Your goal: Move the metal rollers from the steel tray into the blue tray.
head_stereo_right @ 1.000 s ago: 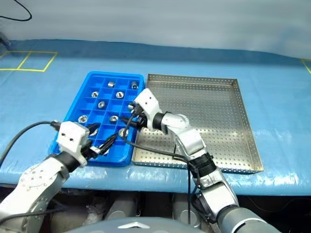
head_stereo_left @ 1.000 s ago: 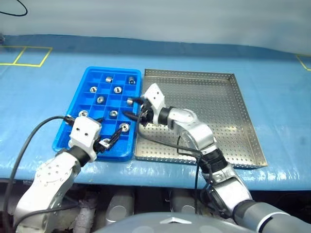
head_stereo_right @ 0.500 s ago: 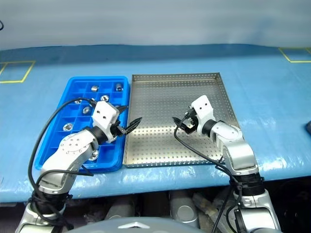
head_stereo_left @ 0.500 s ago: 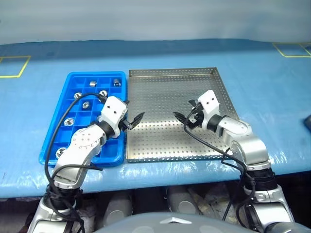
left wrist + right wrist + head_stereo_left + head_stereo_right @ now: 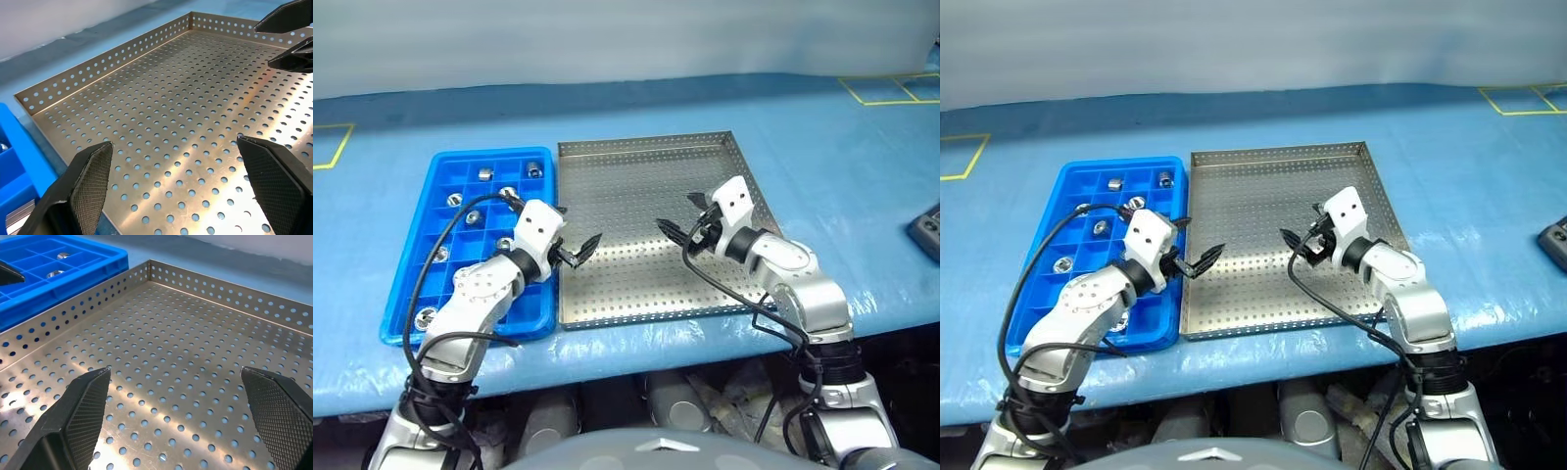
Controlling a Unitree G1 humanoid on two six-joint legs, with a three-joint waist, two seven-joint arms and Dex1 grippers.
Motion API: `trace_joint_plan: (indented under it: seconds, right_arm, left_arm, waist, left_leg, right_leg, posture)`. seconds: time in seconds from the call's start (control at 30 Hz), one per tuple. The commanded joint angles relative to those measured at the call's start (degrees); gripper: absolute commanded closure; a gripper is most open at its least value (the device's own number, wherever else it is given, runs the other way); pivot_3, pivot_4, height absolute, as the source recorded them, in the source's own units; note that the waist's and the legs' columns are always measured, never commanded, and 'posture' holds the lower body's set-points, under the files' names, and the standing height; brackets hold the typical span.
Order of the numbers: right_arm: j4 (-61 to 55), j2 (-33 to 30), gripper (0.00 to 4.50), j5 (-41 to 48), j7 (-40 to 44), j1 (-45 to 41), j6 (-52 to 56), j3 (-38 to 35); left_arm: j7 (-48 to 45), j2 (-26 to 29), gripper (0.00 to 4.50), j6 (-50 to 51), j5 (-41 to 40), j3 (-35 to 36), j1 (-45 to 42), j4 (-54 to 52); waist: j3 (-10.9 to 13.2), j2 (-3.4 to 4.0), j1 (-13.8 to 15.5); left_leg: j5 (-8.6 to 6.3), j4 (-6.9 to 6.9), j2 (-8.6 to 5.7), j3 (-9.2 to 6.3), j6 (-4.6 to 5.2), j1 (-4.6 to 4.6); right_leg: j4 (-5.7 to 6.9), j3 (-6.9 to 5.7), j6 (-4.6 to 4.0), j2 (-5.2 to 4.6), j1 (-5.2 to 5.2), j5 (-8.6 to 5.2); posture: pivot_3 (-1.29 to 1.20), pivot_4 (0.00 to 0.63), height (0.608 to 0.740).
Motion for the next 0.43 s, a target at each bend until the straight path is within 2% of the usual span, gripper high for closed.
trace_joint_plan:
  seconds: [0.03,0.43]
  right_arm:
    - [-2.1,-0.6,0.0,0.9,1.8,0.1,-1.2,0.6]
    - [-2.4,-0.9,0.0,1.2,2.8,0.1,-1.4,0.7]
  left_arm:
    - [-0.4,0.1,0.04,-1.1,0.4,0.5,0.1,-2.4]
    - [-1.0,0.0,0.04,-1.8,0.7,0.3,0.3,-2.2]
  waist:
    - [0.0,0.0,0.1]
    - [0.0,0.0,0.1]
  left_leg:
    - [-0.01,0.0,0.0,0.0,0.01,-0.01]
    - [-0.02,0.0,0.0,0.08,0.03,0.02]
  right_leg:
    - [-0.01,0.0,0.0,-0.01,-0.01,0.0]
    - [0.0,0.09,0.03,-0.01,-0.02,0.01]
  posture:
    - [-0.17,0.15,0.74]
    - [-0.17,0.15,0.74]
